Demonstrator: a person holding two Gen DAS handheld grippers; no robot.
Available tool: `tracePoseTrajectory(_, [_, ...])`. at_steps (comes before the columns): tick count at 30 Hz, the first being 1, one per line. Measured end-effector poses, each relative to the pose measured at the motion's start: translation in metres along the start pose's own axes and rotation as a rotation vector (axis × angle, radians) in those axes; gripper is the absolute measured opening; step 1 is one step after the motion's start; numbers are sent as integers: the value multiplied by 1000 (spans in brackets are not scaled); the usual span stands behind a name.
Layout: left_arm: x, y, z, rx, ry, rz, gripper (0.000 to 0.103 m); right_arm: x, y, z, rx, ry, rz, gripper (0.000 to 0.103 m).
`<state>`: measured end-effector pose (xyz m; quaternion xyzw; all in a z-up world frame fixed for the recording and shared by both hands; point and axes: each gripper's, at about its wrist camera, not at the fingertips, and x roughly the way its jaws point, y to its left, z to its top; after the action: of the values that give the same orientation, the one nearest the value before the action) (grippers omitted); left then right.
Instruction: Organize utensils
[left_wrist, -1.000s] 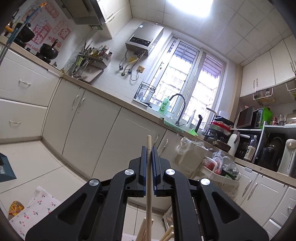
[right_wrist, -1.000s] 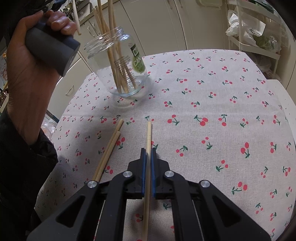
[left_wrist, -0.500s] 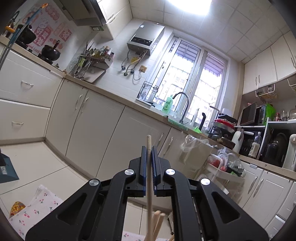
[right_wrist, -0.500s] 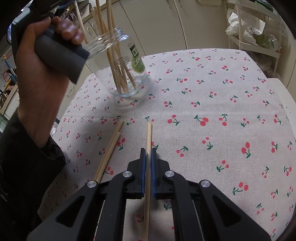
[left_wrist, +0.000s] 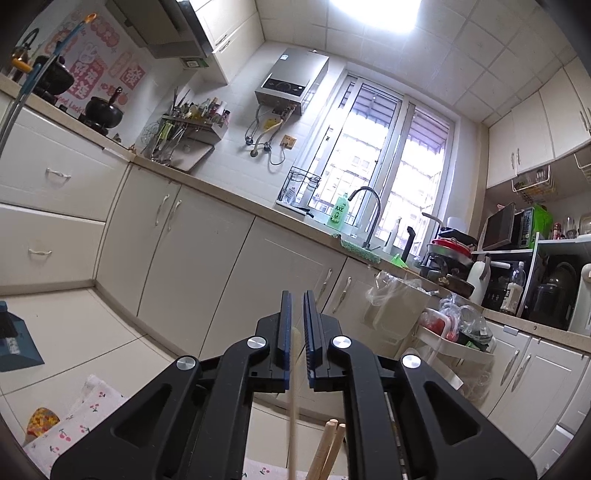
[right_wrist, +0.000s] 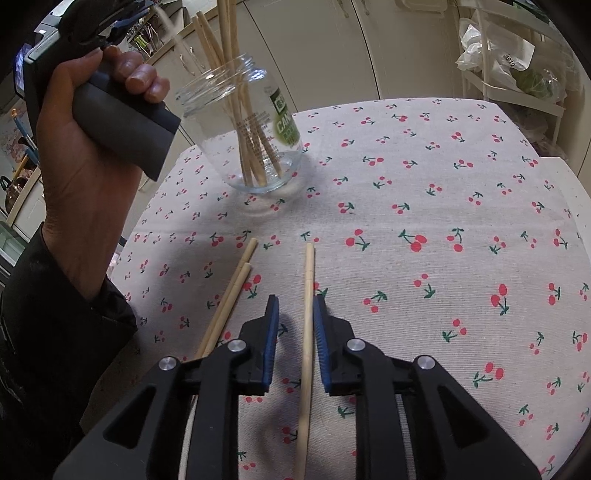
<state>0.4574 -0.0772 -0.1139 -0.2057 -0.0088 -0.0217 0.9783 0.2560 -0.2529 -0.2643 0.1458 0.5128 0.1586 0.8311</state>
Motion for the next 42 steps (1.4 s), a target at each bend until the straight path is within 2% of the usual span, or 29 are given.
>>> tracePoseTrajectory(12, [-22,3,-11,46,66,-30,6,-2,-3,2,-3,1,2,20])
tracePoseTrajectory(17, [-42,19,-17,61,135,-11,6,0,2,3,-40,-4,-28,20])
tracePoseTrajectory(20, [-62,30,-25,88,194,0,6,4,6,8,-69,0,-48,20])
tracePoseTrajectory(22, [-77,38,-34,117,260,10,7,6,13,9,-124,7,-93,19])
tracePoseTrajectory(25, [-95,51,-49,142,343,30,15,11,32,7,-268,22,-214,13])
tracePoseTrajectory(26, [-101,57,-56,148,380,38,18,12,35,8,-279,27,-226,11])
tracePoseTrajectory(27, [-106,61,-62,147,403,46,24,12,35,10,-268,33,-224,6])
tracePoseTrajectory(29, [-115,72,-73,133,467,64,29,10,30,12,-214,36,-200,6])
tracePoseTrajectory(31, [-122,81,-77,97,502,68,33,-1,19,18,-92,9,-100,6])
tracePoseTrajectory(33, [-127,86,-78,77,497,77,43,-24,10,28,46,-97,31,6])
tracePoseTrajectory(36, [-129,94,-82,25,522,59,47,-58,4,46,181,-294,196,6])
tracePoseTrajectory(37, [-129,96,-85,11,530,53,47,-73,4,56,219,-398,245,6])
tracePoseTrajectory(40, [-131,101,-86,-12,528,50,49,-100,10,84,267,-621,285,6])
tracePoseTrajectory(42, [-129,100,-86,-24,529,50,50,-109,16,103,280,-737,290,6])
